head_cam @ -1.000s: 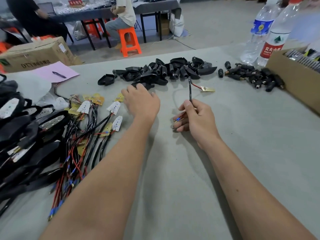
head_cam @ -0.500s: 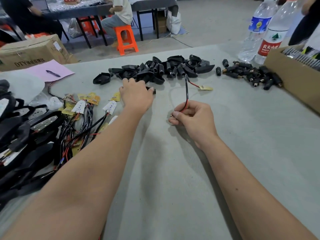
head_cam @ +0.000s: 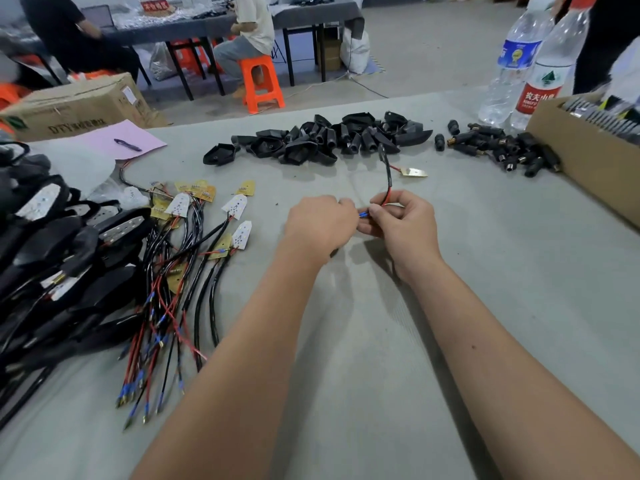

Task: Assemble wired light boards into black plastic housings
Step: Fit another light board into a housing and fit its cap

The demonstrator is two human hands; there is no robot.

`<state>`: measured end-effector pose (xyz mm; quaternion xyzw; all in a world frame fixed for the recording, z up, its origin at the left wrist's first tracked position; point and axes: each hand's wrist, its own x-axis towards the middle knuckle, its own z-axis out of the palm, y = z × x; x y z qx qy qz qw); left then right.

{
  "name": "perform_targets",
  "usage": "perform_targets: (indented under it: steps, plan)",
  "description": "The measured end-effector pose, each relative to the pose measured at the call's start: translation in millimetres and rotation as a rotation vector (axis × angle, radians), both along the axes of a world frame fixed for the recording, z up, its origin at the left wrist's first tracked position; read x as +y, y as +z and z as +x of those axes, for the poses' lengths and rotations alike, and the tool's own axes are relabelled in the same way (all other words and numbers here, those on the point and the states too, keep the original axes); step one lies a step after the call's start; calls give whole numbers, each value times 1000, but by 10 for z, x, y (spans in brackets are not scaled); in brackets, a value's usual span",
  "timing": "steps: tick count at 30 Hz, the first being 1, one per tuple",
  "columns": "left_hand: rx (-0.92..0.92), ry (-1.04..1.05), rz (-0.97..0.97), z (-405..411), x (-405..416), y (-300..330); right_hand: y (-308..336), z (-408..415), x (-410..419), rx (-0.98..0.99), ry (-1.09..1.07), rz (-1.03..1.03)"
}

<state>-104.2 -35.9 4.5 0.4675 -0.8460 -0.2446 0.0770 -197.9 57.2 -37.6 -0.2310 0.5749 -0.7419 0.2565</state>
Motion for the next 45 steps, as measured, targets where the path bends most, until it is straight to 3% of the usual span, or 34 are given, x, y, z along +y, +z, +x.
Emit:
perform_targets:
  steps: [2, 4, 6, 10, 13, 15, 20, 25, 29, 32, 45]
  plan:
    - [24, -3, 199, 69, 101, 64, 28, 18, 20, -28, 3, 5]
    - [231, 114, 405, 151, 180, 97, 45, 37, 45, -64, 1, 14]
    - [313, 148, 454, 226, 306, 70, 48, 68, 87, -85, -15, 27]
    - [451, 271, 190, 361, 511, -165, 7, 131, 181, -96, -22, 5]
    - [385, 429, -111, 460, 565, -285, -3, 145, 239, -90, -31, -33]
    - [434, 456, -161, 501, 566, -307, 16, 153, 270, -92, -25, -66]
    - [806, 506, 201, 529, 441, -308, 65, 181, 308, -95, 41, -139]
    - [873, 394, 269, 436, 443, -330, 41, 192, 295, 25, 56, -72]
    - [953, 274, 491, 416, 438, -297, -9, 183, 260, 145, 18, 53]
    - [990, 226, 549, 452, 441, -290, -35, 174, 231, 252, -20, 151]
    - [1073, 258, 664, 393, 525, -297, -18, 210, 236, 328, 39, 176]
